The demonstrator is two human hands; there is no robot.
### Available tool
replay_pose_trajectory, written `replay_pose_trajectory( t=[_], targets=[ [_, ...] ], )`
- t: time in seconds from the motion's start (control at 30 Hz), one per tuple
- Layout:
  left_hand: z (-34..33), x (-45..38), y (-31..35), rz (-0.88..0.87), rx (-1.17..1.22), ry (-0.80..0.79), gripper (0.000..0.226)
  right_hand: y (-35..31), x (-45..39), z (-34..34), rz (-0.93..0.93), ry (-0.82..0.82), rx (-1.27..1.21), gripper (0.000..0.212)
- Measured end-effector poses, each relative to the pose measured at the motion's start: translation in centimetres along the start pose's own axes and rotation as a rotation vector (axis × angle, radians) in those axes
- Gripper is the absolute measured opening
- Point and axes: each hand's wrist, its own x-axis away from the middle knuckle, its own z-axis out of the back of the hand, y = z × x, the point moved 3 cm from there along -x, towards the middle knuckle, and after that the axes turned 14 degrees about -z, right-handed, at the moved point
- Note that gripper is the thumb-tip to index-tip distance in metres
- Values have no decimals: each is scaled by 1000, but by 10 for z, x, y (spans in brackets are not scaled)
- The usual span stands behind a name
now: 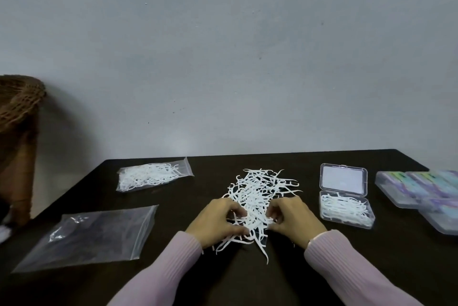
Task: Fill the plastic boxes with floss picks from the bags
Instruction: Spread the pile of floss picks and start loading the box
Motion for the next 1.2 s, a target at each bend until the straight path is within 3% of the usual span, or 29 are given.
replay_pose_trajectory(
  t=[0.2,0.37,0.53,0.7,0.93,1.2],
  targets=[
    [0,-2,-1,17,6,96,21,0,0,4,-17,7,44,19],
    [-3,-6,1,69,174,147,17,-9,0,0,-89,-15,68,45],
    [-4,-10,-2,167,355,172,16,-7,-8,-2,-121,44,-62,22],
    [-2,-11,-5,234,548,210,15,4,-15,4,-162,37,-215,19],
    [10,-16,-1,238,634,272,13,25,-18,20,-234,22,-455,12],
    [19,-33,24,179,803,332,17,44,-10,49,-184,117,-509,6]
  ],
)
